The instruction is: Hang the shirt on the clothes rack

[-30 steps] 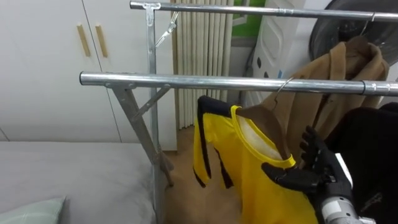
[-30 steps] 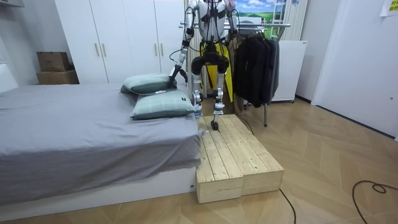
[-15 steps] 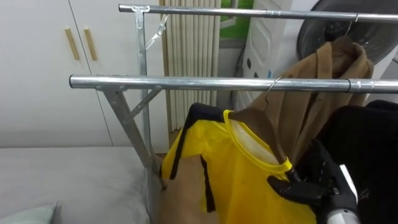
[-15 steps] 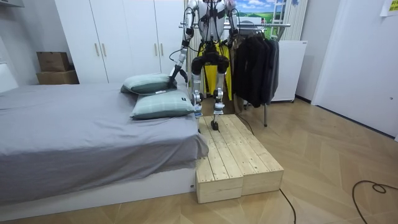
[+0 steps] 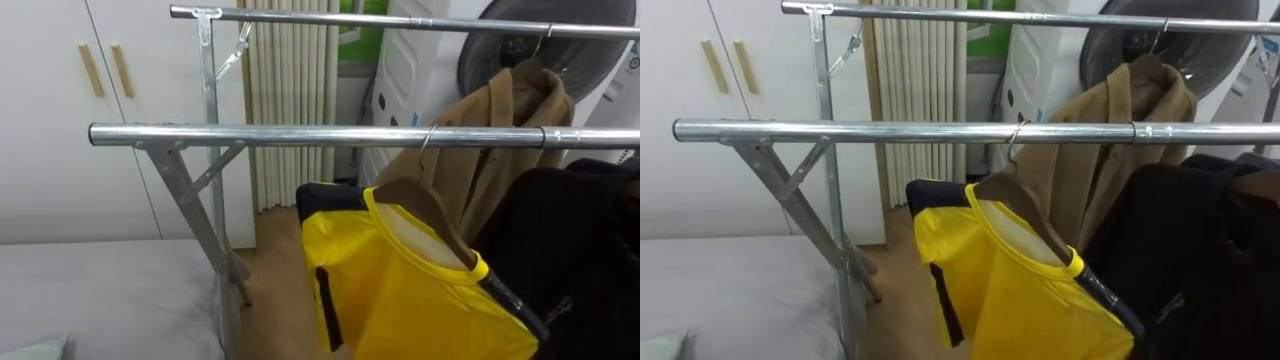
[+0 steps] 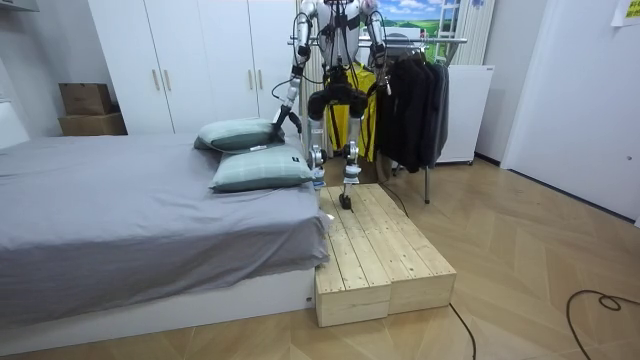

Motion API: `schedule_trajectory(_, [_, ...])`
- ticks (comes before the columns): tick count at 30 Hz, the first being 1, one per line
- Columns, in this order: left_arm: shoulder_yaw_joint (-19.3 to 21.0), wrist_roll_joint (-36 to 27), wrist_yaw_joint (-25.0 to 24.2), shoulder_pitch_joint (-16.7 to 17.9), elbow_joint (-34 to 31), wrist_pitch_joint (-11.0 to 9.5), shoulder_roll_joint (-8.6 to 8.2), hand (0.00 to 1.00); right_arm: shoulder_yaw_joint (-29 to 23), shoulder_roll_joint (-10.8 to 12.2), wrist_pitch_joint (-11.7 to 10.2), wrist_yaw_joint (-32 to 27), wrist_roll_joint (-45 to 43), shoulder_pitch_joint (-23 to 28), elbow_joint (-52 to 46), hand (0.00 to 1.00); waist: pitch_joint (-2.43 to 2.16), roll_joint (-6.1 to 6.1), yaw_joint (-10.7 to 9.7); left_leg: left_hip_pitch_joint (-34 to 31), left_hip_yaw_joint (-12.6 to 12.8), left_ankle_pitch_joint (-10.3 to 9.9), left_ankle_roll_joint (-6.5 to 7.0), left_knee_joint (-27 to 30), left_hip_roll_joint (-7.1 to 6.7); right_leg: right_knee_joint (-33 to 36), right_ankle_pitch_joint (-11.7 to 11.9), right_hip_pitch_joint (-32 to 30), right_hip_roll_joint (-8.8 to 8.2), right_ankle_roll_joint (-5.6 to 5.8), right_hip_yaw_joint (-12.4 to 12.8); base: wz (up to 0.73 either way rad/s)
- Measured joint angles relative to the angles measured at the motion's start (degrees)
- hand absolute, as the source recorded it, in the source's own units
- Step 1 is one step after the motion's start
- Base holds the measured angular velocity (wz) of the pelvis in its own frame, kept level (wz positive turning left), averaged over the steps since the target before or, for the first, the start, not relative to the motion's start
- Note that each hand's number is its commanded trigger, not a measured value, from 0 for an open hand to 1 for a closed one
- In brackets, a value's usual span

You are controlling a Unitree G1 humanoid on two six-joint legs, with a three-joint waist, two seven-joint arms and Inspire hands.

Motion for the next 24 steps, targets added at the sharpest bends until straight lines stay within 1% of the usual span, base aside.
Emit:
schedule_trajectory(2, [0.0,0.0,0.0,0.0,0.0,0.0,0.00,0.00,0.0,0.0,0.0,0.1,-1.4,0.0,1.3,0.00,0.03,0.09,0.1,-0.2,0.1,0.0,0.00,0.0,0.00,0.0,0.0,-0.2,0.10,-0.02,0.1,-0.04])
schedule_trajectory(3, [0.0,0.0,0.0,0.0,0.0,0.0,0.00,0.00,0.1,0.0,-0.1,0.4,-2.4,0.0,2.2,0.00,0.12,0.27,0.2,-0.3,0.2,0.0,0.00,0.1,0.01,-0.1,0.1,-0.4,0.08,-0.13,0.2,0.00])
schedule_trajectory(5, [0.1,0.0,-0.1,0.0,0.0,0.0,-0.02,0.00,0.0,0.2,-0.3,1.1,-3.3,0.2,3.8,0.00,0.14,0.53,0.2,-0.4,0.1,0.0,0.00,0.2,0.01,-0.1,0.3,-0.4,0.09,-0.40,0.2,0.00])
schedule_trajectory(6, [0.1,0.0,-0.2,0.0,0.0,0.0,-0.06,0.00,0.0,0.5,-0.4,1.4,-4.0,0.7,4.6,0.00,0.18,0.77,0.2,-0.4,0.1,0.0,0.00,0.2,0.01,-0.1,0.4,-0.4,0.10,-0.61,0.3,0.00])
schedule_trajectory(9, [0.0,0.0,-0.2,-0.1,0.0,0.0,-0.25,0.00,0.1,1.5,-0.6,2.2,-5.2,1.7,6.8,0.00,0.31,1.31,0.2,-0.5,0.1,0.0,-0.01,0.1,0.05,-0.1,0.4,-0.5,0.16,-0.61,0.3,0.00])
schedule_trajectory(12, [0.0,0.0,-0.2,-0.1,0.0,0.0,-0.54,0.00,0.1,1.6,-0.7,3.6,-5.3,2.0,8.8,0.00,0.23,1.77,0.2,-0.5,0.1,0.0,-0.01,0.1,0.04,0.0,0.4,-0.6,0.16,-0.57,0.3,0.00])
schedule_trajectory(15, [0.0,0.0,-0.2,0.0,0.1,-0.1,-0.57,0.00,0.1,1.7,-1.5,4.9,-5.7,1.9,10.8,0.00,0.20,1.81,0.2,-0.4,0.0,0.0,-0.04,0.1,0.03,0.0,0.4,-0.5,0.15,-0.58,0.3,0.00])
schedule_trajectory(18, [-0.4,0.1,-0.2,0.0,0.1,-0.2,-0.59,0.00,0.8,1.8,-1.9,6.0,-4.8,2.3,12.7,0.00,0.21,1.78,0.4,-0.4,0.0,0.0,-0.06,0.0,0.03,0.0,0.4,-0.5,0.20,-0.56,0.3,0.00])
schedule_trajectory(22, [-0.4,-0.1,0.0,-0.1,0.1,-0.2,-0.57,0.00,0.9,4.0,-2.0,7.0,0.6,2.5,16.6,0.00,0.24,1.68,0.3,-0.3,-0.1,0.0,-0.06,0.1,0.05,-0.1,0.2,-0.4,0.17,-0.31,0.3,0.00])
schedule_trajectory(24, [-0.5,0.0,0.1,-0.3,0.1,-0.2,-0.57,0.00,1.1,4.6,-2.0,7.2,1.9,2.7,18.7,0.00,0.28,1.65,0.2,-0.5,-0.1,0.0,-0.04,0.1,0.01,0.0,0.2,-0.6,0.15,-0.31,0.4,0.00])
